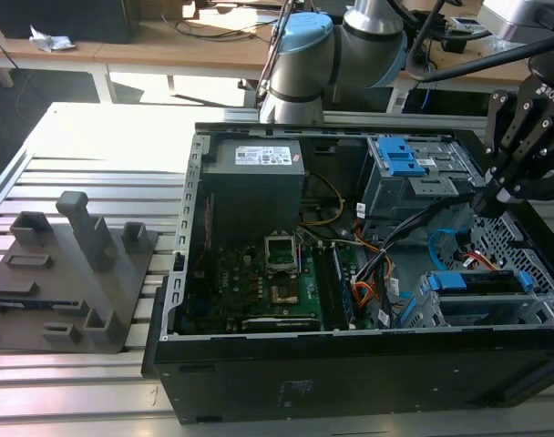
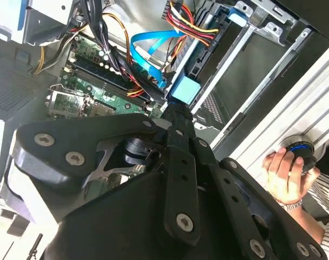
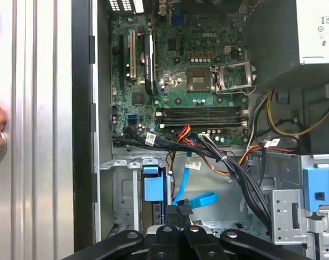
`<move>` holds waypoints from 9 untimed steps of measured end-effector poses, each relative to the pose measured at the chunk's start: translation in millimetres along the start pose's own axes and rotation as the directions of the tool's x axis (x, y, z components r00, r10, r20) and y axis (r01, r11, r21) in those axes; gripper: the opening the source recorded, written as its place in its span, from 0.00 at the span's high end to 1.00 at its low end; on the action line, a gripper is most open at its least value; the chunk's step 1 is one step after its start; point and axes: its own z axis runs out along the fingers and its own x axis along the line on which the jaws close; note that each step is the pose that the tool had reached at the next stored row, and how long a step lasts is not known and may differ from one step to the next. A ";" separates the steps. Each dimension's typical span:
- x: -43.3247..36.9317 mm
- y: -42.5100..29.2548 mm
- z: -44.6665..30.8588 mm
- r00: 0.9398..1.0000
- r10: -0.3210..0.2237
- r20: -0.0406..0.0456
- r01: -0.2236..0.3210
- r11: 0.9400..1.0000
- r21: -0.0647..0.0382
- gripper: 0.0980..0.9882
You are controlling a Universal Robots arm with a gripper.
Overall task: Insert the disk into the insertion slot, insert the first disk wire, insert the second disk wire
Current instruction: 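Insert the second disk wire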
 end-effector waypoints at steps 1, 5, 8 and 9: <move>-1.5 0.1 -0.1 1.000 0.000 0.000 0.000 1.000 0.000 0.99; -2.9 0.2 -0.1 1.000 0.000 0.000 0.000 1.000 0.000 0.99; -3.1 0.2 -0.1 1.000 0.000 0.000 0.000 1.000 0.000 0.78; -3.1 0.2 -0.1 1.000 0.000 0.000 0.000 1.000 0.000 0.70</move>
